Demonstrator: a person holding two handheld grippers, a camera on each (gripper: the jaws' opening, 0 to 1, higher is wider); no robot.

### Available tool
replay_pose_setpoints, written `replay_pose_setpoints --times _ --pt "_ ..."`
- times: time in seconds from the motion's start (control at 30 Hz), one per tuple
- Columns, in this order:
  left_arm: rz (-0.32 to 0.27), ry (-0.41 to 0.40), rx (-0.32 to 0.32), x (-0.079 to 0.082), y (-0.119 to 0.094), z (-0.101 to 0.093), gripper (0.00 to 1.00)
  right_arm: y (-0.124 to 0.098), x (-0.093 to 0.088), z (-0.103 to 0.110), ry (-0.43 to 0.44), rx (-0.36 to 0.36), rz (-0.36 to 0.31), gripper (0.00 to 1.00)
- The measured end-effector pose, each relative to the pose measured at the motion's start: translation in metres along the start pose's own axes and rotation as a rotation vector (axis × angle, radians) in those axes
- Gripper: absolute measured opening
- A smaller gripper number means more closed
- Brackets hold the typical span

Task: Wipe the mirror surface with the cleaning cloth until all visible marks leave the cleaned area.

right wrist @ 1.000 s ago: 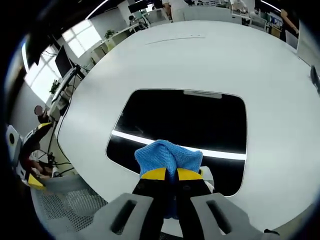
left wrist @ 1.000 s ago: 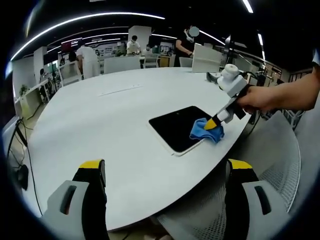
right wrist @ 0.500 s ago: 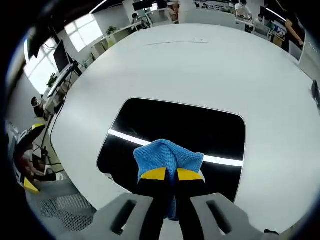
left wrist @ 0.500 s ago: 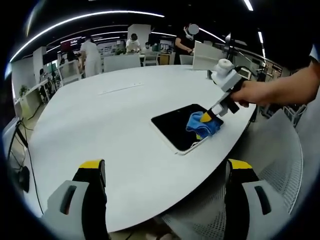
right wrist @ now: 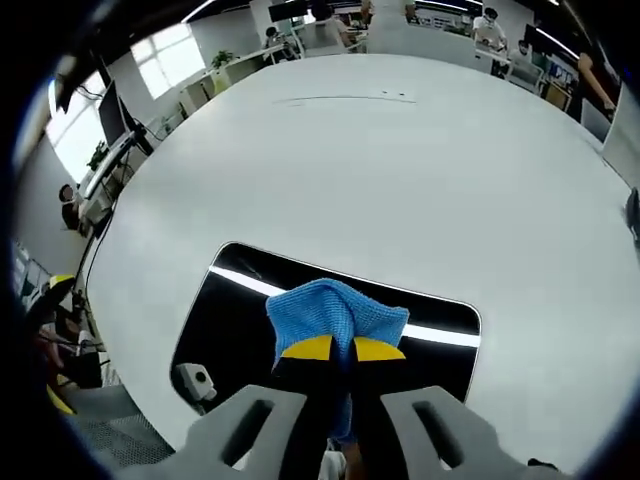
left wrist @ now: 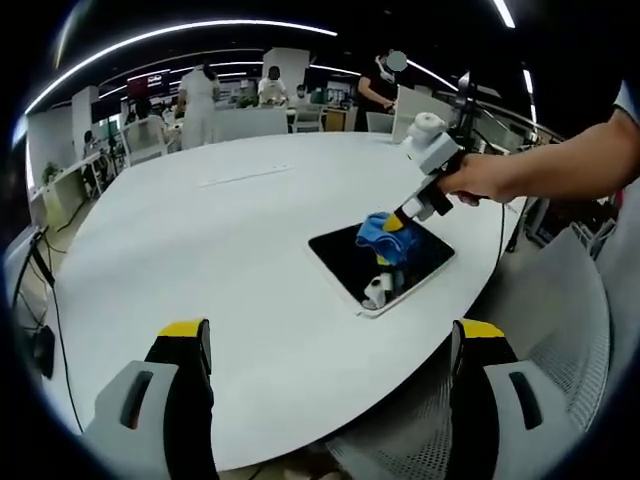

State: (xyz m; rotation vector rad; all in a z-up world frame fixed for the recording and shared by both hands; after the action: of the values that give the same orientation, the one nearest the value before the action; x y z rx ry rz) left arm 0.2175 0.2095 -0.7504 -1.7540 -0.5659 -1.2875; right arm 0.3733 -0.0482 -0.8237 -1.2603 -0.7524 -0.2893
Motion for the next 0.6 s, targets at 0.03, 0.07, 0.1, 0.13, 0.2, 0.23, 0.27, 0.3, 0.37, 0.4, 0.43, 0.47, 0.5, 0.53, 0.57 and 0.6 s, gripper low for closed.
replay_pose_setpoints --times 0.03,0.07,0.1,0.13,0.2,0.23,0.27,0.3,0.37,0.4,0.43,0.47,0.5,0.53,0.57,0.6 --pt "0.001 -0.002 0.003 0.0 0.0 0.0 0.99 0.002 0.002 -0.001 0.001 0.0 0.001 0.0" --pt "0.002 -0.003 0.005 -0.001 0.0 0.0 0.99 0.004 0.005 -0.003 0.006 0.002 0.0 0.0" --pt "0.005 -0.003 0.005 -0.002 0.0 -0.001 0.99 0.006 0.008 -0.005 0.042 0.005 -0.004 0.0" --pt "0.009 -0.002 0.006 -0.002 0.0 -0.001 0.99 0.008 0.009 -0.006 0.07 0.007 -0.005 0.0" --pt "0.012 -0.01 0.011 -0.003 0.0 -0.002 0.99 0.012 0.013 -0.01 0.104 0.012 0.015 0.0" --pt "0.009 -0.012 0.012 -0.002 0.0 -0.003 0.99 0.014 0.015 -0.011 0.1 0.013 0.015 0.0" --pt "0.005 -0.011 0.012 -0.002 0.0 -0.003 0.99 0.014 0.015 -0.012 0.109 0.015 0.019 0.0" --pt "0.003 -0.009 0.013 -0.002 0.0 -0.003 0.99 0.014 0.016 -0.012 0.11 0.016 0.018 0.0" --pt "0.002 -0.009 0.017 -0.003 0.002 -0.003 0.99 0.012 0.015 -0.01 0.103 0.022 0.011 0.0" --pt "-0.001 -0.018 0.02 -0.004 0.004 -0.003 0.99 0.01 0.014 -0.009 0.096 0.025 0.008 0.0" --pt "-0.002 -0.025 0.023 -0.004 0.005 -0.003 0.99 0.009 0.013 -0.008 0.087 0.027 0.004 0.0" --pt "-0.003 -0.029 0.024 -0.004 0.006 -0.003 0.99 0.009 0.013 -0.008 0.069 0.03 0.0 0.0" --pt "-0.004 -0.03 0.025 -0.004 0.006 -0.003 0.99 0.009 0.013 -0.007 0.064 0.03 0.0 0.0" --pt "-0.003 -0.033 0.024 -0.004 0.007 -0.003 0.99 0.009 0.013 -0.007 0.061 0.03 0.0 0.0" --pt "0.004 -0.041 0.019 -0.006 0.007 -0.003 0.99 0.009 0.014 -0.008 0.064 0.029 0.004 0.0" --pt "0.007 -0.044 0.016 -0.006 0.006 -0.004 0.99 0.009 0.014 -0.008 0.071 0.029 0.007 0.0"
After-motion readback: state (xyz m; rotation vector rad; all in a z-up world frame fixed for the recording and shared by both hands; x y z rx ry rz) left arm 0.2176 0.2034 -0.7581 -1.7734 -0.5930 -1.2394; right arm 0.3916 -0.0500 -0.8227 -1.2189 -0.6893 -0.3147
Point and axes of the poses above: the point that each gripper's makers call its tool centre point, and the gripper's own axes: y roughly forward along the fingers, z roughly to its left, x roughly out of its top, the point moved 5 cm from there along -y, roughly backward along the fingers, and after that the axes turned 11 degrees about -z, right-handed, at the moved point
